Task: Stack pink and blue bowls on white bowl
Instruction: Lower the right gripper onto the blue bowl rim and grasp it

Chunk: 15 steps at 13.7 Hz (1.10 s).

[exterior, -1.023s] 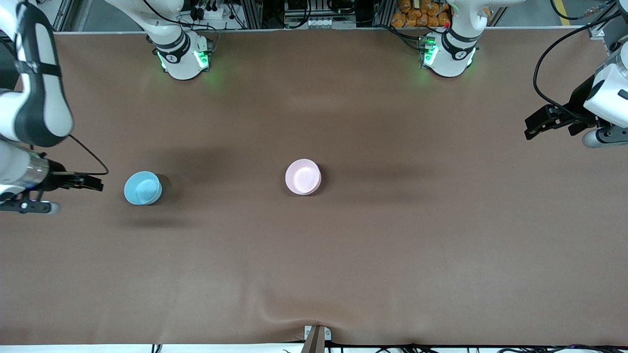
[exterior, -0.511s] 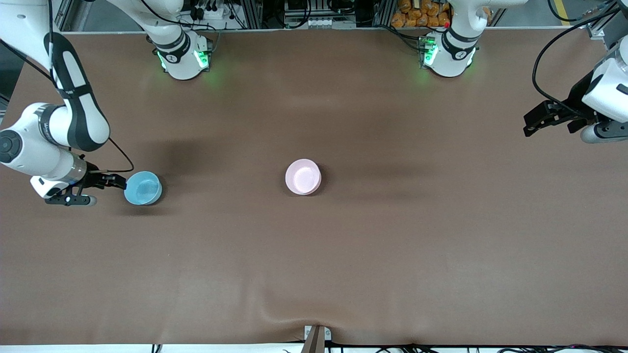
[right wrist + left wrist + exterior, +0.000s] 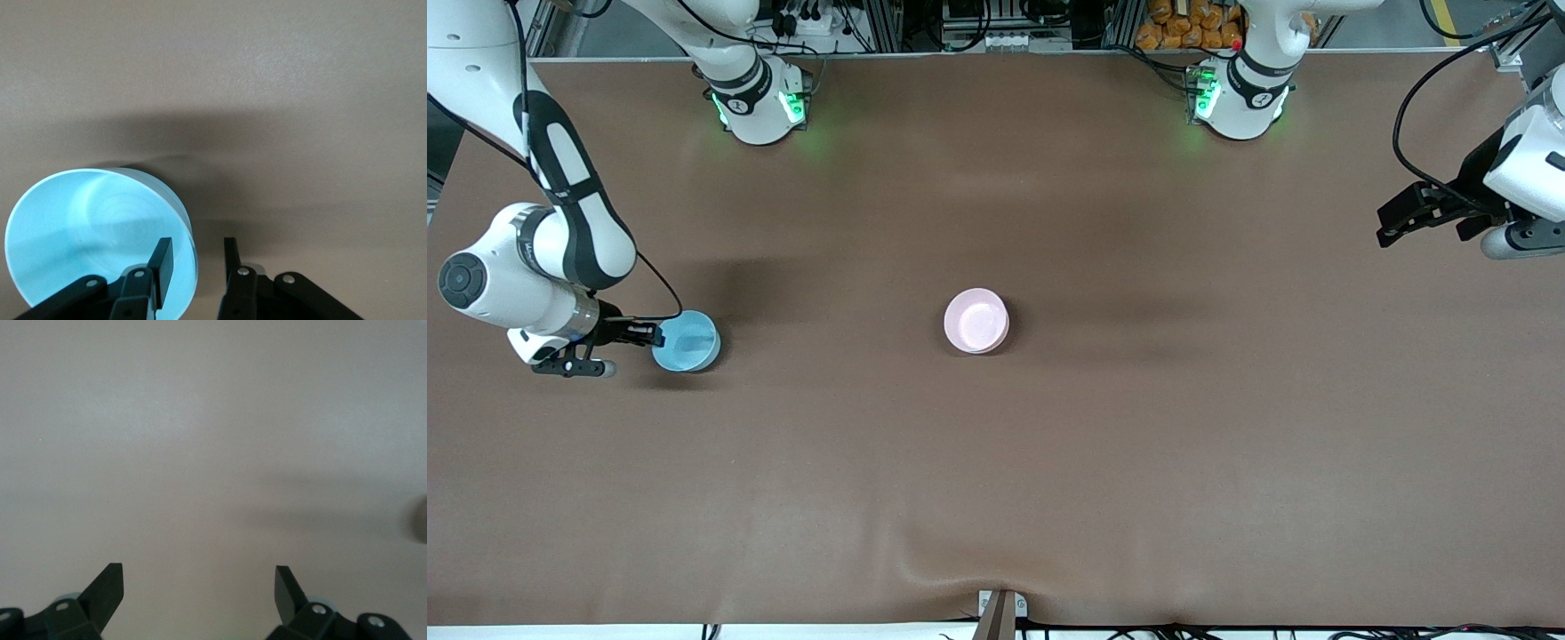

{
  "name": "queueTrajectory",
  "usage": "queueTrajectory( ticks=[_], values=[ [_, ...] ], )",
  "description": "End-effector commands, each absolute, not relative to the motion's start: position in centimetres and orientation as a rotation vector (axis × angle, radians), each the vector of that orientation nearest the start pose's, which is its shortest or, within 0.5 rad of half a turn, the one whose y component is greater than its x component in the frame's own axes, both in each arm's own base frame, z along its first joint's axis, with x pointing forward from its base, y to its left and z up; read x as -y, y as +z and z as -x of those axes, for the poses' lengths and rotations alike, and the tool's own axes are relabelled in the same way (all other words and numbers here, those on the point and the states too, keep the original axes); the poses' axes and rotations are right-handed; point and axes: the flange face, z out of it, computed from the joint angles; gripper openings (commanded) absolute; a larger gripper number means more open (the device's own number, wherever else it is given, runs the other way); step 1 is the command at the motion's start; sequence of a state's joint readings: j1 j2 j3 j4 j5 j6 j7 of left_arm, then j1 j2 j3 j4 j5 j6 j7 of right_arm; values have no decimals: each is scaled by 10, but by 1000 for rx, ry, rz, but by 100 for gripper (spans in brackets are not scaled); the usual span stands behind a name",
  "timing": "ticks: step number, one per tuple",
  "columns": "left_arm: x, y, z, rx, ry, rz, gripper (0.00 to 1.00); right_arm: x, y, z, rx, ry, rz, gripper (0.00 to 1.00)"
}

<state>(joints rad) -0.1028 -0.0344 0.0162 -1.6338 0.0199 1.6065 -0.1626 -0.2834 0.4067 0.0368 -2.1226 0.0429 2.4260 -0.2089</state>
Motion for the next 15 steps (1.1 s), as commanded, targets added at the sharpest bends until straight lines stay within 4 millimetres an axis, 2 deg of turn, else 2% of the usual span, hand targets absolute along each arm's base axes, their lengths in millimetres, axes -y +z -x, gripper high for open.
queueTrajectory(
  ticks=[1,3,7,9,13,15],
  values=[
    [46,617,-543,93,-20,3136,100,140,202,-545,-104,115,3054,18],
    [47,611,-545,91,-3,3135,100,137,202,-546,-99,122,3052,0],
    [51,614,-546,82,-17,3138,100,130,208,-549,-84,119,3051,0],
    [51,613,-546,82,-15,3138,100,120,218,-553,-95,140,3021,0],
    [51,612,-546,81,-13,3137,100,62,262,-589,-190,184,2863,0],
    [52,611,-547,79,-17,3138,100,19,274,-603,-246,184,2857,0]
  ],
)
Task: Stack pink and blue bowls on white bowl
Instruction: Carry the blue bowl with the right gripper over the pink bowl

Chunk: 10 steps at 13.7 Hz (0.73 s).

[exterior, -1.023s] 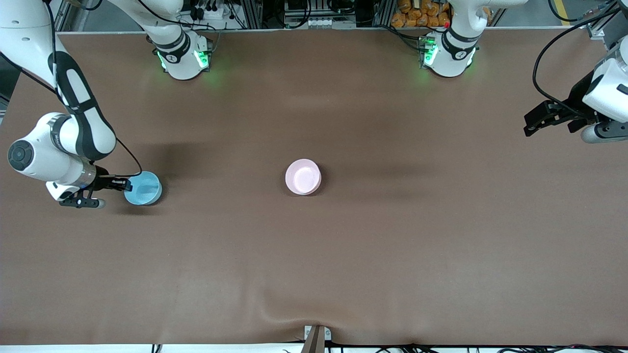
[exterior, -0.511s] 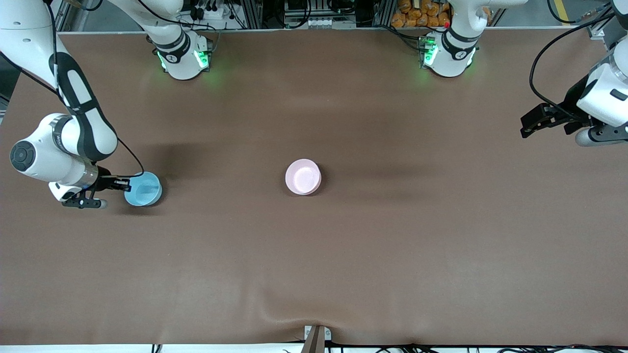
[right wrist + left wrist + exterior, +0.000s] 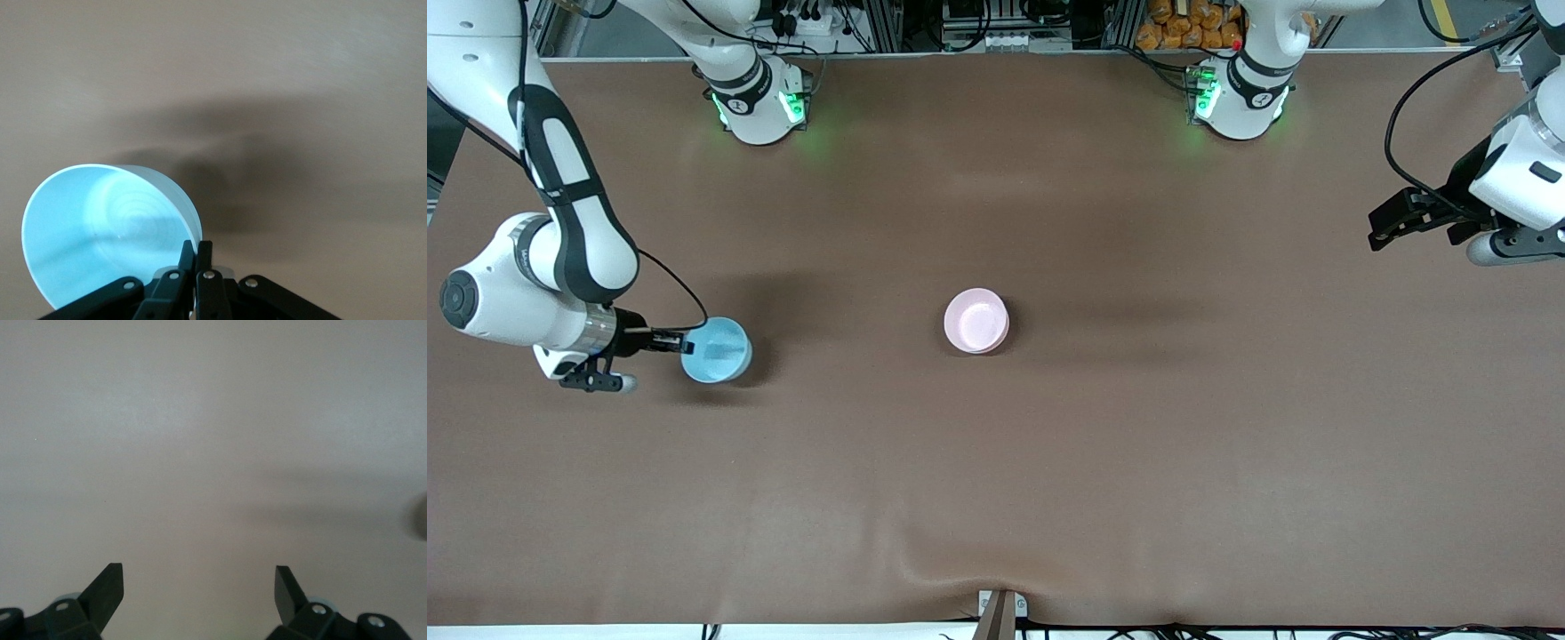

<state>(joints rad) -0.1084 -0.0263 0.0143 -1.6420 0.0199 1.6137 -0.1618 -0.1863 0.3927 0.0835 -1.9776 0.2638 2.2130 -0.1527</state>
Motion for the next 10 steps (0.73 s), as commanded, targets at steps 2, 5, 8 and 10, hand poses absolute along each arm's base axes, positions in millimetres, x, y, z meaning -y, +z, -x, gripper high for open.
queueTrajectory(
  ticks=[2,5,8,10],
  values=[
    [51,613,-547,79,-22,3138,100,-38,288,-613,-357,186,2852,0],
    [51,612,-546,79,-22,3138,100,-128,301,-609,-445,220,2839,0],
    [51,612,-547,81,-22,3138,100,-209,309,-590,-551,276,2798,0],
    [52,614,-547,77,-27,3139,100,-255,311,-574,-610,294,2776,0]
  ],
)
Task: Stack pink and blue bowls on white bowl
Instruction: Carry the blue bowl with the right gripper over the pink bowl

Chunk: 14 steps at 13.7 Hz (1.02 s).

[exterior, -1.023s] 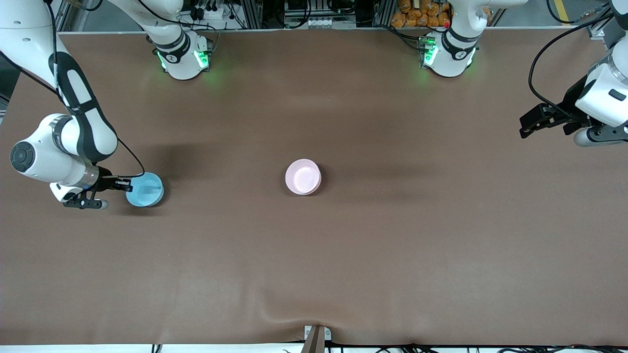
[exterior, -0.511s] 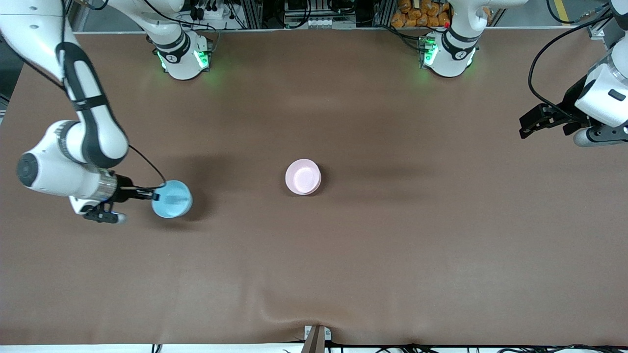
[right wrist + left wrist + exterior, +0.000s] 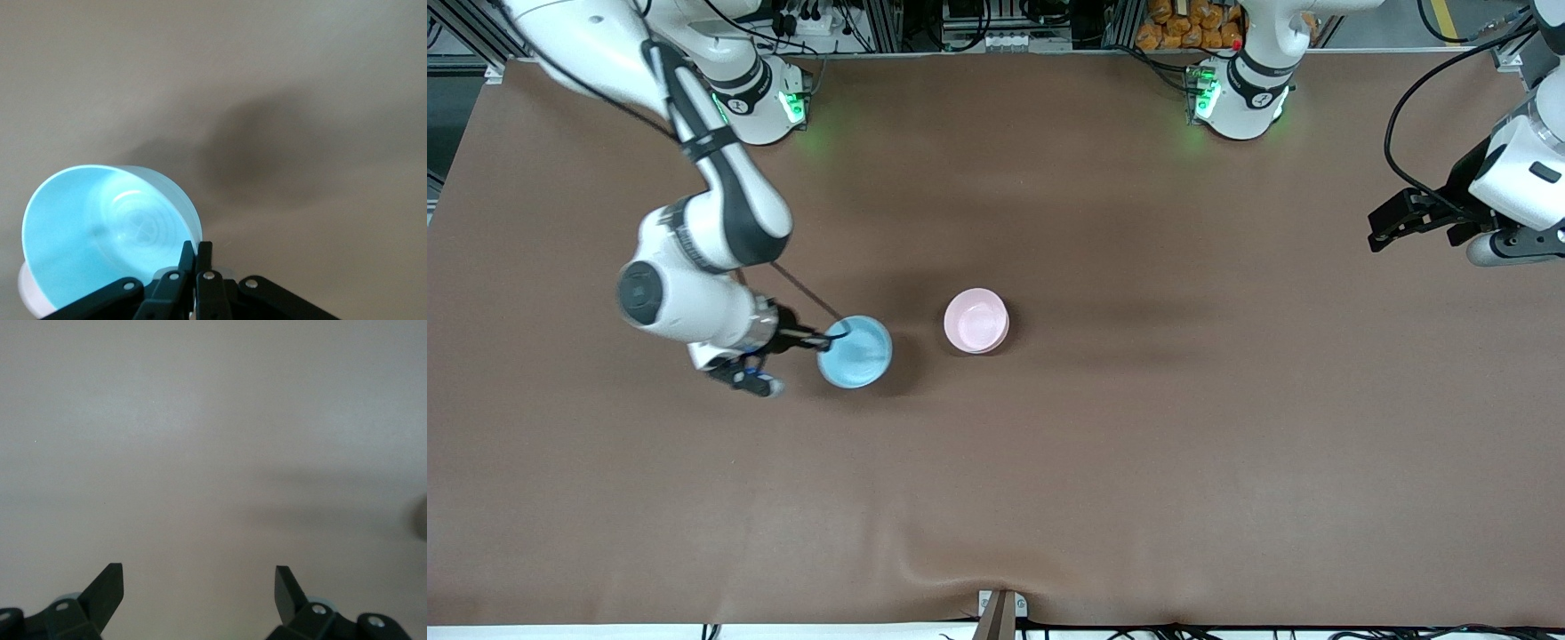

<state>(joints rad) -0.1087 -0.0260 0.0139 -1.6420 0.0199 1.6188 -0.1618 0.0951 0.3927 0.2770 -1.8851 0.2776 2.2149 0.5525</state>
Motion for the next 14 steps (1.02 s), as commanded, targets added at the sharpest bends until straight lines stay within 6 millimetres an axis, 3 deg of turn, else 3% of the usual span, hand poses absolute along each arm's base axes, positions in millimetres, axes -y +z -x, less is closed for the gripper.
queueTrajectory(
  ticks=[1,4,8,14],
  values=[
    [51,613,-547,79,-25,3138,100,-278,312,-565,-615,299,2774,0],
    [51,611,-547,81,-20,3138,100,-325,301,-546,-660,289,2764,0],
    [51,613,-548,79,-27,3138,100,-360,288,-524,-671,306,2774,0],
    [52,607,-552,79,-27,3138,100,-377,263,-512,-643,301,2782,0]
  ],
)
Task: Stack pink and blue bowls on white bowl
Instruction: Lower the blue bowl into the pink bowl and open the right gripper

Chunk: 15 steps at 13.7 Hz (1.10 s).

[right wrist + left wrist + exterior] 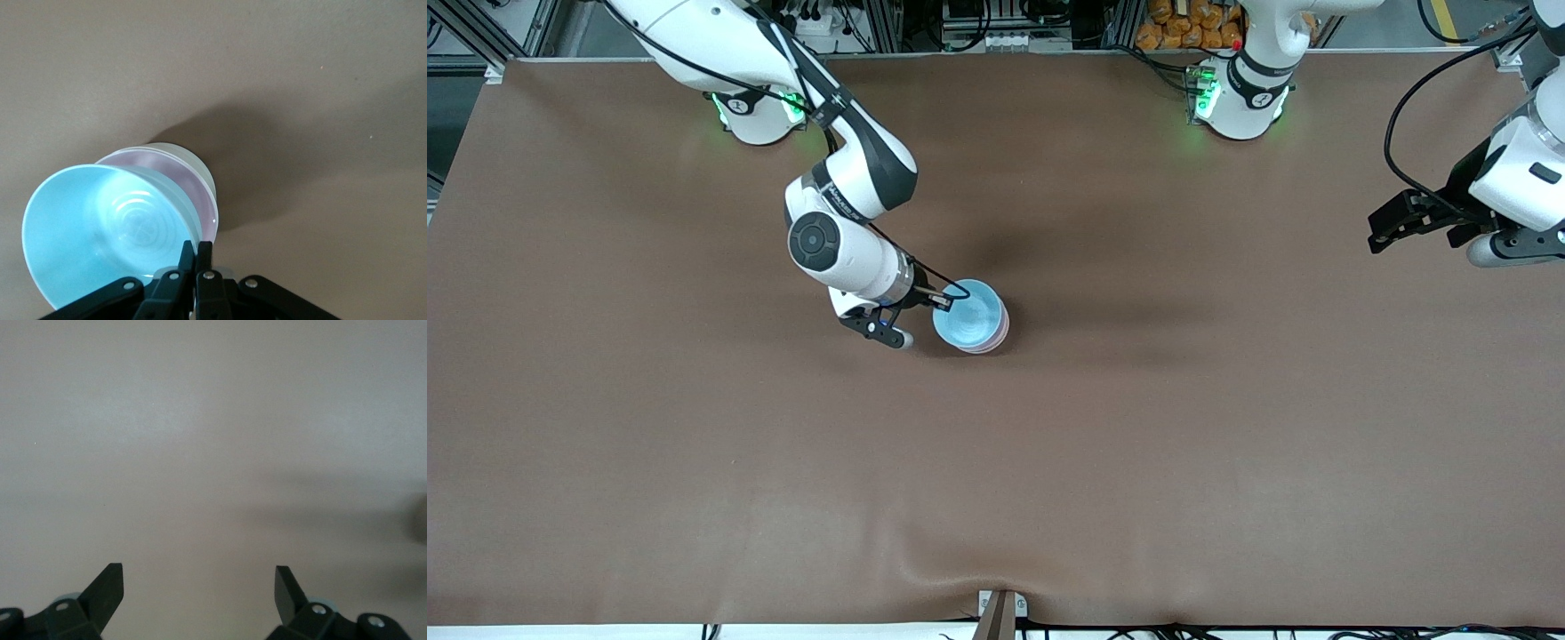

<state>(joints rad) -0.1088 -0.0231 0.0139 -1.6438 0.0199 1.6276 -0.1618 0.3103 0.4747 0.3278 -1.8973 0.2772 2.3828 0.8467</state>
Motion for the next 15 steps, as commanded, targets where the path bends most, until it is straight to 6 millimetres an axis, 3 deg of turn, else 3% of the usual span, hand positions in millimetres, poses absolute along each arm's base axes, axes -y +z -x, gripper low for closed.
queueTrajectory(
  ticks=[1,11,12,13,14,15],
  values=[
    [51,609,-552,79,-32,3139,100,-377,255,-511,-649,294,2778,0],
    [50,608,-552,84,-29,3138,100,-380,220,-509,-644,283,2793,0],
    [48,610,-552,86,-34,3138,100,-375,222,-514,-652,287,2791,25],
    [46,610,-551,91,-32,3138,100,-372,227,-518,-667,287,2787,74],
    [46,610,-550,91,-27,3138,100,-369,236,-524,-676,299,2787,100],
    [47,609,-550,89,-22,3138,100,-371,254,-532,-663,311,2789,100]
  ],
)
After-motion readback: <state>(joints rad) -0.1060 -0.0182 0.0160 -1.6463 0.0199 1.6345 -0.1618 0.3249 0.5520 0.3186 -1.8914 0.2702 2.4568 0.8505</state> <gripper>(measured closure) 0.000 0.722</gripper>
